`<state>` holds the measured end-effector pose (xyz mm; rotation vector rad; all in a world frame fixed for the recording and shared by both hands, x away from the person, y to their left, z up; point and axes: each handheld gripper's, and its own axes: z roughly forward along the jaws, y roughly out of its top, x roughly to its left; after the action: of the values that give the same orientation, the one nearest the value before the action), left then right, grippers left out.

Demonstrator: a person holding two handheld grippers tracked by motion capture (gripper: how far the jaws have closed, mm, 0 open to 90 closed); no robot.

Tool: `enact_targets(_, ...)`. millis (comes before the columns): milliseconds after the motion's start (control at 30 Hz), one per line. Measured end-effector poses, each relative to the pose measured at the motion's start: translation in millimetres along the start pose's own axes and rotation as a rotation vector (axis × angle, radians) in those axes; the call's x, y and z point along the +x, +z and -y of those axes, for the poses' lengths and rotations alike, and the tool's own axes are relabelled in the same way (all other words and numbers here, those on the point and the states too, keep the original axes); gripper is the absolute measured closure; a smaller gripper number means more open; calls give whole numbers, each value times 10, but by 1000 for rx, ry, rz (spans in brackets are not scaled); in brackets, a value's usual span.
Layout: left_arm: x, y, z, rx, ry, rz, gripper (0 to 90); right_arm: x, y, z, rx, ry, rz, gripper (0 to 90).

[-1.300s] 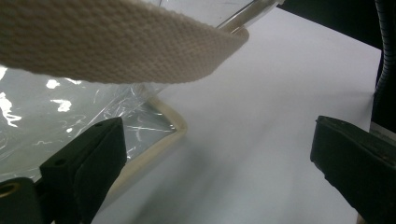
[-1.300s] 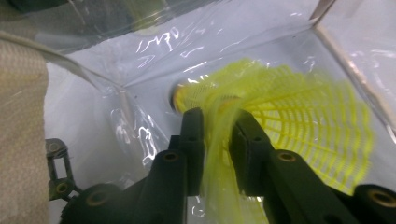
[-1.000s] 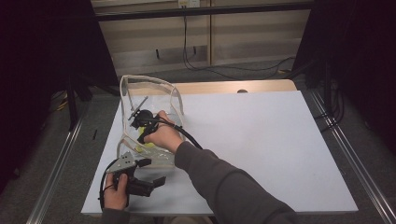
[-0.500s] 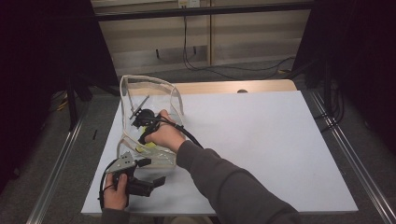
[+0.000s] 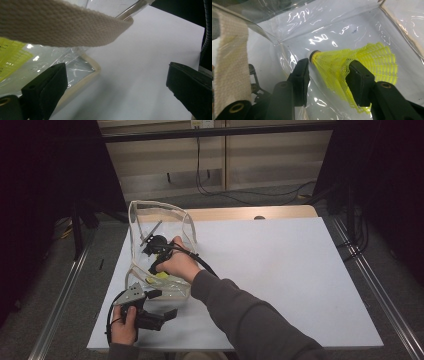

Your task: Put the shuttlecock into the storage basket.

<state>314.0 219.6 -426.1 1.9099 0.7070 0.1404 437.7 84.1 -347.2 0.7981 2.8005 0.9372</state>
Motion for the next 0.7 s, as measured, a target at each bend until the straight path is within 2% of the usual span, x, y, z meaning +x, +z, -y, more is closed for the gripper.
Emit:
enact_targets(167, -3, 0, -2, 4, 2, 0, 37, -4, -26, 14, 17, 8, 2, 526)
enact_targets(500, -5, 0, -5, 5, 5, -5, 37, -22, -109, 49, 11, 26, 14, 494)
enact_targets(600, -10, 5, -7, 3, 5, -2, 37, -39, -138, 78, 19, 21, 21, 492)
enact_targets(700, -15, 9, -10, 7, 6, -1, 37, -74, -151, 128, 23, 37, 28, 492)
